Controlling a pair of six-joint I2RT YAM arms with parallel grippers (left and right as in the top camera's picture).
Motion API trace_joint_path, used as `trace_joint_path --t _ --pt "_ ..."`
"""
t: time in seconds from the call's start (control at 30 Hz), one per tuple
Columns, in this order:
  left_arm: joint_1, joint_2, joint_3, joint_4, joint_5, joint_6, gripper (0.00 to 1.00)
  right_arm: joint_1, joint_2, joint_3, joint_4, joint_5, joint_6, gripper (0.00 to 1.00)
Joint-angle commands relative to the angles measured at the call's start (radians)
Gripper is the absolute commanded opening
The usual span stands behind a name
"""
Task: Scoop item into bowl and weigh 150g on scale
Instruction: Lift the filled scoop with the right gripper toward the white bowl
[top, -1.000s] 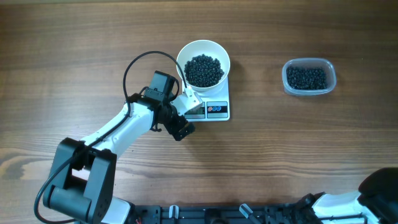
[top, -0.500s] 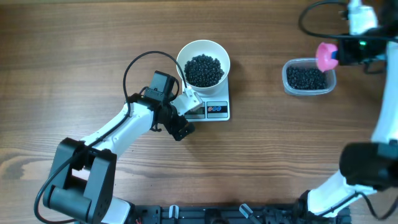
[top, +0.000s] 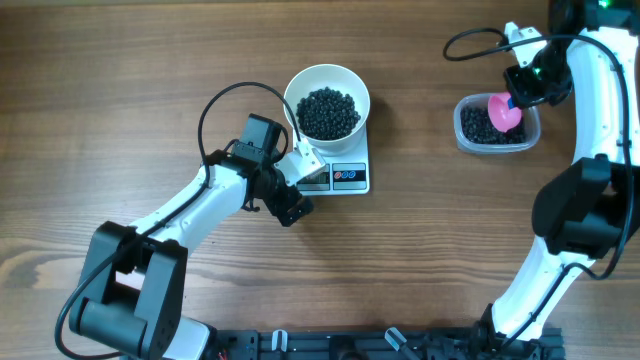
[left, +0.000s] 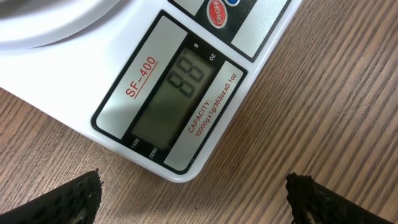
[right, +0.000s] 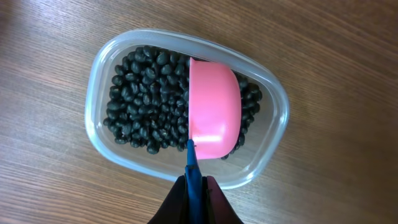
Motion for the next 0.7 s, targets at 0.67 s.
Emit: trace_joint_path --t 0.67 --pt "0.0 0.008 -0.005 0.003 0.019 0.016 1.0 -0.012 0.042 -0.062 0.035 -0.128 0.113 0.04"
